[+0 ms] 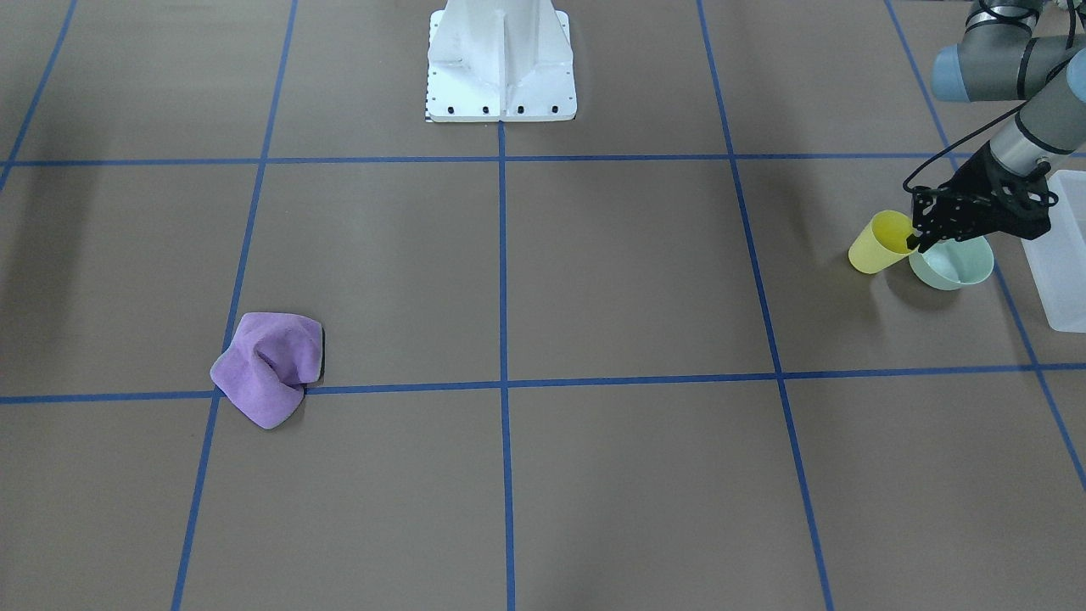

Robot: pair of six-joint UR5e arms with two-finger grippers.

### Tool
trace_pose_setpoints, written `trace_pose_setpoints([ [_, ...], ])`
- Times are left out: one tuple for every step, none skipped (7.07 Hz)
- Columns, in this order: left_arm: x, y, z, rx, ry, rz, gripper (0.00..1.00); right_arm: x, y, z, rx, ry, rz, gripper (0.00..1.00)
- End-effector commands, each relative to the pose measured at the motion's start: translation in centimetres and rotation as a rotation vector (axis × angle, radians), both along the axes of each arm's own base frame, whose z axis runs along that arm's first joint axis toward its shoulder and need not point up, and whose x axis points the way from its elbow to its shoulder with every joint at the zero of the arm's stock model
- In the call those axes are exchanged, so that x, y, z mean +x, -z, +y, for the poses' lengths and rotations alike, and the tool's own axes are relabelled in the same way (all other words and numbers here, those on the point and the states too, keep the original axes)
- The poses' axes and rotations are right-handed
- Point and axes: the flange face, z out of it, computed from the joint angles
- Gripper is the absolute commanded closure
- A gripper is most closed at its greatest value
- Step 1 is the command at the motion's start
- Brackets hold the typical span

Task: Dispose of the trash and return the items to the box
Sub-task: 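Lower the left gripper onto the yellow cup and grasp its rim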

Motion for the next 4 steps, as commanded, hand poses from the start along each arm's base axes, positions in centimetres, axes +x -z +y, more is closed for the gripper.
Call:
trace_pose_setpoints([
  [-0.5,0.5,0.9,0.025,-0.007,0.026,1.0,0.0,-0.1,0.1,-0.001,0.0,0.0,0.0],
  [-0.8,2.2,1.1,0.036,-0.014,0.052,1.0,0.0,-0.1,0.1,-0.003,0.0,0.0,0.0],
  [-1.2,3.9,1.3,0.009,-0.069,0.128,1.0,0.0,-0.1,0.1,-0.001,0.0,0.0,0.0],
  [-4.2,4.1,0.5,0.003,-0.014,0.147,1.0,0.0,-0.1,0.1,-0.001,0.0,0.0,0.0],
])
